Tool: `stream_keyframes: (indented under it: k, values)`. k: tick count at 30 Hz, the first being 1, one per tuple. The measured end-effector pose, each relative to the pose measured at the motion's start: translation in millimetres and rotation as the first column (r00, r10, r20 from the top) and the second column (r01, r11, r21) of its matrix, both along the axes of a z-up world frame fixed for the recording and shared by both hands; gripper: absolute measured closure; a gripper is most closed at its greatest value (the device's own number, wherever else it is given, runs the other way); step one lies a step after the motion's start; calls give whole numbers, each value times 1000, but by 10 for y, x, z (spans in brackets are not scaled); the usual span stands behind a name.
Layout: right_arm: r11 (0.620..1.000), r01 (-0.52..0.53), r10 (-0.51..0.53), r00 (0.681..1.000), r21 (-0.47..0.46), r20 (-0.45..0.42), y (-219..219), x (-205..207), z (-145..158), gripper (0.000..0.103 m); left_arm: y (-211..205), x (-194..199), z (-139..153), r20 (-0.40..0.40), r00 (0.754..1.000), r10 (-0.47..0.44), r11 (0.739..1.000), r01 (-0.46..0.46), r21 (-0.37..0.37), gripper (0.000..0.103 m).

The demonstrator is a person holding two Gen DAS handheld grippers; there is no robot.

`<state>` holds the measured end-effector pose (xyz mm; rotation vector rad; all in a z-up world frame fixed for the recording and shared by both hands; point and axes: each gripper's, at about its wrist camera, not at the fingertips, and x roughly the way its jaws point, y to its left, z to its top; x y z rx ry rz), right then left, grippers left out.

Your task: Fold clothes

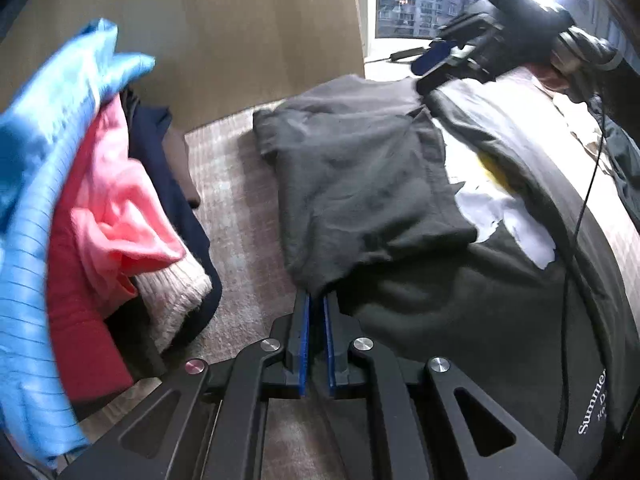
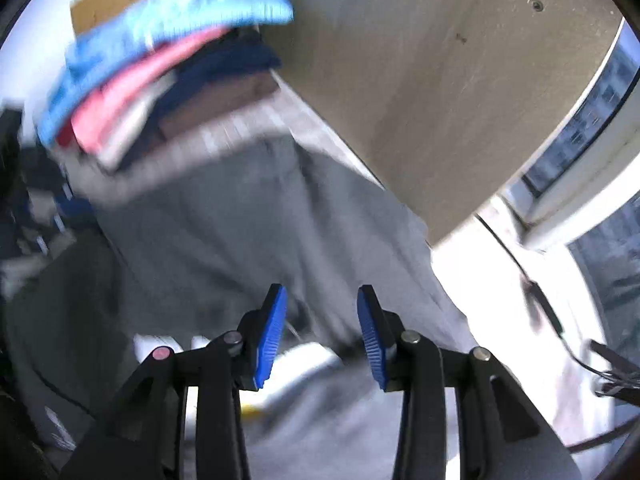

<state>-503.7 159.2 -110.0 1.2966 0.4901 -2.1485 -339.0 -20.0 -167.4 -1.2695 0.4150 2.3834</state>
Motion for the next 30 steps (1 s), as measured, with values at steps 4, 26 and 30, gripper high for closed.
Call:
stream_keyframes:
  k: [4,26,30]
  values:
    - [998,-10,10,1000,-68,7,-323,-254,-9,66,157,-98,-110,17,999,-46,999,46,-18,96]
    - [995,28,-31,999,-91,-27,-919,-540,-11,77,80,-184,-22,30,999,-22,997,20,76,83]
    - [978,-59,63,998,-200,15,-652,238,165,70,-6,-94,145,17,999,-31,995,29,98,84]
